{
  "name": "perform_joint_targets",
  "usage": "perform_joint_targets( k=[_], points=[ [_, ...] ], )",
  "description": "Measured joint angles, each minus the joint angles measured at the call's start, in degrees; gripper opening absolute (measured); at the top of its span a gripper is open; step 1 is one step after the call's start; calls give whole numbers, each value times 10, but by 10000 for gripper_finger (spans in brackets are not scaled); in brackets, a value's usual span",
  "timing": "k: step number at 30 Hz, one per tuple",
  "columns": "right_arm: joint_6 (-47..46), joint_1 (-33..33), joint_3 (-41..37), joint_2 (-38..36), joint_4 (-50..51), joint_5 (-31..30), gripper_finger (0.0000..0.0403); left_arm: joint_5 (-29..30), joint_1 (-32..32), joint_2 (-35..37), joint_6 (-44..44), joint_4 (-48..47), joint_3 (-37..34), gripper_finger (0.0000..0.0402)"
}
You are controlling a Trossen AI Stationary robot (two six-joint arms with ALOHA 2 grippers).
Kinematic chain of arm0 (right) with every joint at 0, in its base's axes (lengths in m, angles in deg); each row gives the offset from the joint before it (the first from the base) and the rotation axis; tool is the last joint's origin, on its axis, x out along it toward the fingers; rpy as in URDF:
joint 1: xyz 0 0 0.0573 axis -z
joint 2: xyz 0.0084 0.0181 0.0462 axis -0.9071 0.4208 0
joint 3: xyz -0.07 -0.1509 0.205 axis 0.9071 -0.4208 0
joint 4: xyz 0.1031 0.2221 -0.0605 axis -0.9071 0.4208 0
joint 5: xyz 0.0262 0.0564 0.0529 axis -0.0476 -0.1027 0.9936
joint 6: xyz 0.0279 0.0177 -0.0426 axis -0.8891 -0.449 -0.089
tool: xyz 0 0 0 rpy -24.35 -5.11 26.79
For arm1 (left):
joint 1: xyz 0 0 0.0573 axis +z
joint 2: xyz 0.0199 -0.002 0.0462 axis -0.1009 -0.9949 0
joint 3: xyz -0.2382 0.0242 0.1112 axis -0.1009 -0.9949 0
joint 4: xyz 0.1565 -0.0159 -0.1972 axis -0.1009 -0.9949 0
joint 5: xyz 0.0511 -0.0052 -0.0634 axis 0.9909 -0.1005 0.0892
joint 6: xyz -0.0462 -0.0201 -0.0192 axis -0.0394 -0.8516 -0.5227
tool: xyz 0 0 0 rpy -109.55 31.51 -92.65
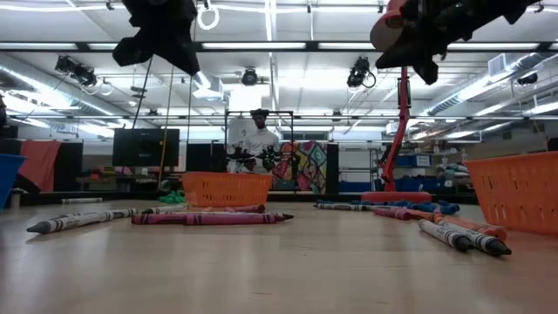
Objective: Sort crayons
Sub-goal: Put the black crayon into the top orange bin
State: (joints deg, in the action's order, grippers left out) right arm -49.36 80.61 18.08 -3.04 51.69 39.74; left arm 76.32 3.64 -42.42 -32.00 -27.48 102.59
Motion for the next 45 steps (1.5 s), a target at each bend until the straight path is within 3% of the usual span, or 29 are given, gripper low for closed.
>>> perform_joint_targets(
  k=[4,10,20,26,36,45],
  points=[
    [43,0,23,23,47,15,6,-28,-39,-74,-45,-48,40,40],
    [74,0,36,32,45,-39,6,-30,-57,-143,-102,-88,54,45],
    [7,1,37,31,39,-49,7,-66,-21,-213,-59,-105,54,129],
    [-101,1,37,32,22,-12,7,-87,6,-259,-48,-109,54,160],
    [-46,20,37,35,28,57,7,-90,5,-317,-91,-78,54,163],
    [-20,57,37,35,30,54,7,-63,-36,-321,-137,-50,35,163]
  ],
)
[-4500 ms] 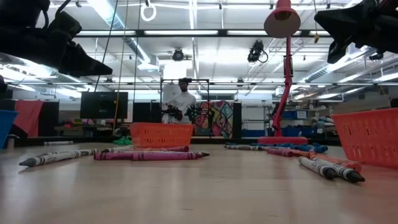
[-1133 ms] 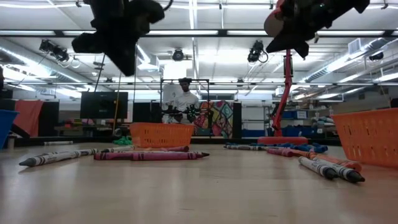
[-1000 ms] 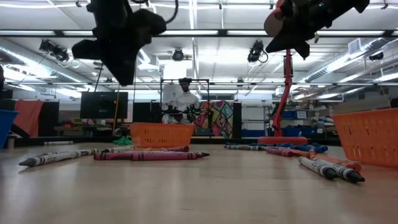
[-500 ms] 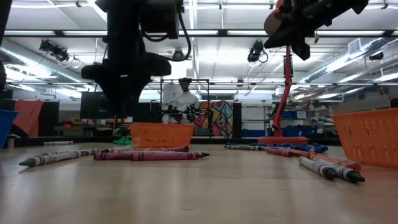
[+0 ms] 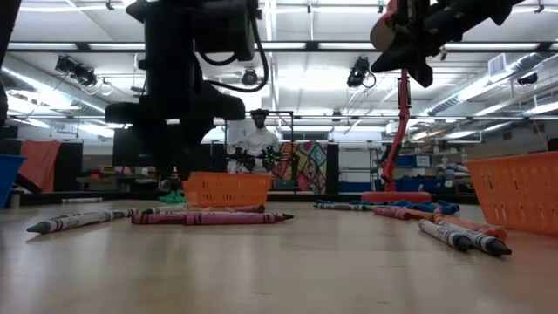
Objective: Sort crayons
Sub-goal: Put the black crayon into the top orange bin
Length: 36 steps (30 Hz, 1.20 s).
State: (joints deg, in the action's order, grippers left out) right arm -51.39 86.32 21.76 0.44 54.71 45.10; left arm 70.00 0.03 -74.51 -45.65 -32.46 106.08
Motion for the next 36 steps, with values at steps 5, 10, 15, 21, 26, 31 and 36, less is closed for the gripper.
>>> perform_joint_targets(
  k=[5,10,15,21,26,31,36],
  points=[
    [29,13,0,0,14,0,7,-11,5,0,-21,57,-40,163],
    [32,18,0,0,38,0,7,-14,5,0,-43,34,-53,163],
    [32,18,0,0,39,0,7,-20,5,0,-27,34,-53,162],
    [24,18,0,0,39,-13,7,-24,4,0,-27,74,-53,162],
    [20,18,0,0,33,-14,7,-25,4,-23,-26,67,-53,162],
    [15,18,-1,0,31,-14,7,-24,-1,-34,-17,60,-53,162],
    [15,18,-1,0,20,-14,8,-32,-3,-48,37,72,-50,134]
  ],
)
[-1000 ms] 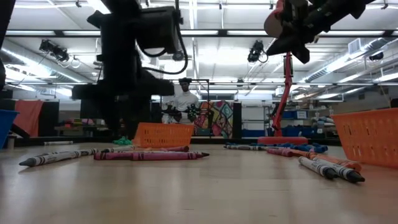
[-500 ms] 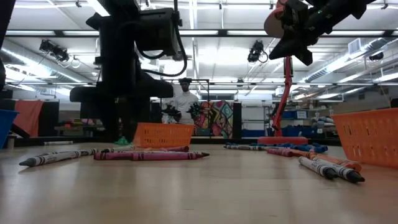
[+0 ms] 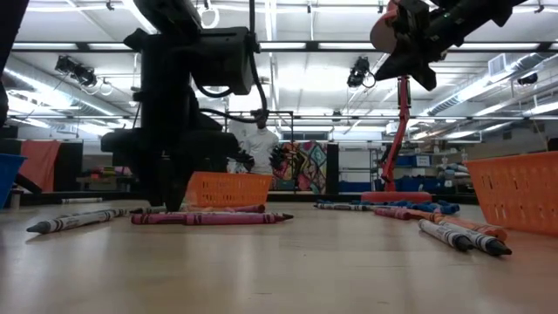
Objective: Sort crayons
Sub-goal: Put the black crayon into the top orange bin
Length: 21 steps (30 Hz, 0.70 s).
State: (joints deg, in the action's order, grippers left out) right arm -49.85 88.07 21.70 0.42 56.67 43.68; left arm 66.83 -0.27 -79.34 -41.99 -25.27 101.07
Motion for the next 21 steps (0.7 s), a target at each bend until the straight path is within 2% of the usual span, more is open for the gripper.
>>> perform_joint_targets(
  k=[8,13,21],
  points=[
    [0,0,0,0,-5,-5,8,-12,0,-5,42,3,0,20],
    [0,0,0,0,-8,-5,8,-15,3,-5,43,3,-1,23],
    [2,0,0,0,-10,-5,8,-6,8,36,38,6,-5,24]
  ],
)
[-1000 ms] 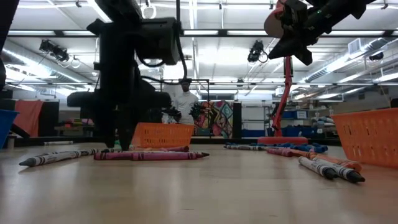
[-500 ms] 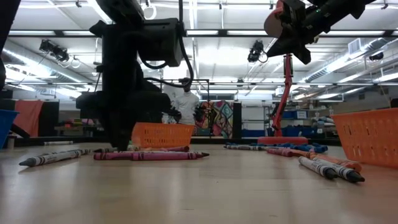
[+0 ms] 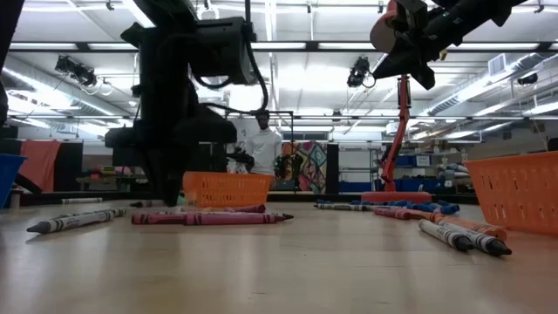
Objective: Sort crayons
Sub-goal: Put the black crayon into the top orange bin
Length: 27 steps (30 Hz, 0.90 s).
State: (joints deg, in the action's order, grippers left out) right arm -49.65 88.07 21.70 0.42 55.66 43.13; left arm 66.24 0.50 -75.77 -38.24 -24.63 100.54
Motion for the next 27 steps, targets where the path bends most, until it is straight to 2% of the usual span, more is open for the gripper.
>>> perform_joint_targets(
  k=[11,17,27],
  points=[
    [0,0,0,0,-3,0,8,7,14,35,26,82,15,29],
    [2,2,0,0,-14,-8,8,14,65,40,124,74,78,31],
    [1,2,0,0,-23,-10,8,34,195,41,317,-42,178,31]
  ],
)
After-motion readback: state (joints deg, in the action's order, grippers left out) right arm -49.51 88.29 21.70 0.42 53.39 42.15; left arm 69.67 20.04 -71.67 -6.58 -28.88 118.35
